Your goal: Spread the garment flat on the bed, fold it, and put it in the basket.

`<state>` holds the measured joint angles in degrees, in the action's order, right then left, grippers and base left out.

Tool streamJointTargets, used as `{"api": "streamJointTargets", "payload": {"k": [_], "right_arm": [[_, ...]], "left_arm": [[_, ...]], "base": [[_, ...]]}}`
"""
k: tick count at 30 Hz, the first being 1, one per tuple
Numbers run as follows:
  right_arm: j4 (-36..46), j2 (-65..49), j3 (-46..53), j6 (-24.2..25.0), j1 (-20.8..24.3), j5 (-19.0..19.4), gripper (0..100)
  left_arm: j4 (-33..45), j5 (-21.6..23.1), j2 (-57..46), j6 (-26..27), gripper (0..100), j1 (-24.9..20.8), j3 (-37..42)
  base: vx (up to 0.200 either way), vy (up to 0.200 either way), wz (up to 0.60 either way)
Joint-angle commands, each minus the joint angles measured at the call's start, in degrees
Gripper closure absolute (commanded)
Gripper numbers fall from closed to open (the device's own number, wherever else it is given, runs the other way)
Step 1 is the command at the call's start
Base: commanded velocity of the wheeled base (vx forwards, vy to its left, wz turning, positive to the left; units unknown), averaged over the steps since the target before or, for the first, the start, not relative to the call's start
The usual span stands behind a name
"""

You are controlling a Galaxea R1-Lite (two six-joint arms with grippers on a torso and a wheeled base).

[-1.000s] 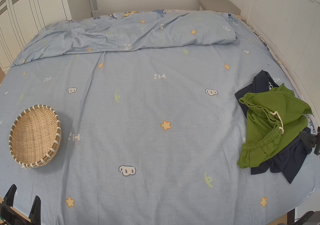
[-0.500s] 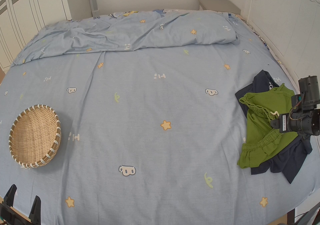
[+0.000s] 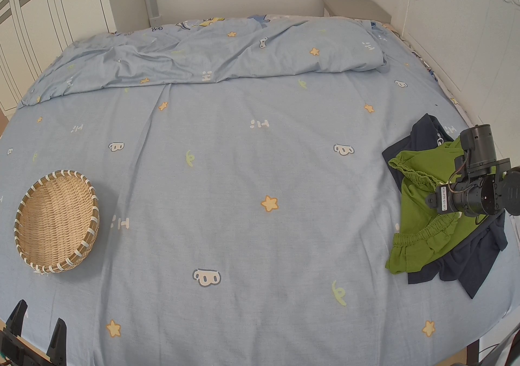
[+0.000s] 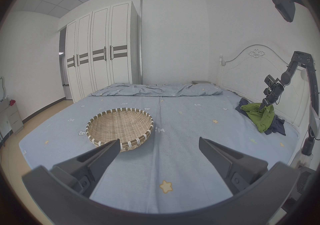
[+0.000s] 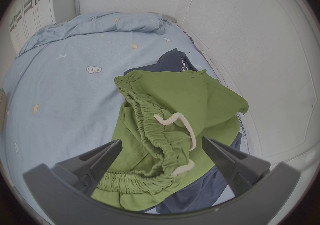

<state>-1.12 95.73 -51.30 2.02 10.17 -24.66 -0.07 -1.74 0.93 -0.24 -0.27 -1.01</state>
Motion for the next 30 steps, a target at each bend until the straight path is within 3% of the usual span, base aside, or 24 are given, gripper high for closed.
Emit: {"api": "streamJointTargets", "payload": {"k": [1, 9, 10, 26, 30], "right_arm": [[-0.1, 2.7, -1.3, 0.1, -0.5, 0.0, 0], [0.0, 5.9, -2.9, 0.2, -1.6, -0.1, 0], [-0.1, 6.0, -2.9, 0.2, -1.6, -0.1, 100], [0.9, 2.9, -6.4, 0.2, -0.8, 1.7, 100], [4.5, 2.8, -13.0, 1.9, 2.4, 3.8, 100]], "left_arm": [[0.0, 0.0, -0.6, 0.0, 0, 0.0, 1.0], [0.0, 0.0, -0.6, 0.0, 0, 0.0, 1.0], [0.0, 0.0, -0.6, 0.0, 0, 0.0, 1.0], [0.0, 0.0, -0.6, 0.0, 0, 0.0, 1.0], [0.0, 0.0, -0.6, 0.0, 0, 0.0, 1.0]], "base": [[0.000, 0.000, 0.00], [0.000, 0.000, 0.00], [0.000, 0.000, 0.00], [0.000, 0.000, 0.00], [0.000, 0.000, 0.00]]}}
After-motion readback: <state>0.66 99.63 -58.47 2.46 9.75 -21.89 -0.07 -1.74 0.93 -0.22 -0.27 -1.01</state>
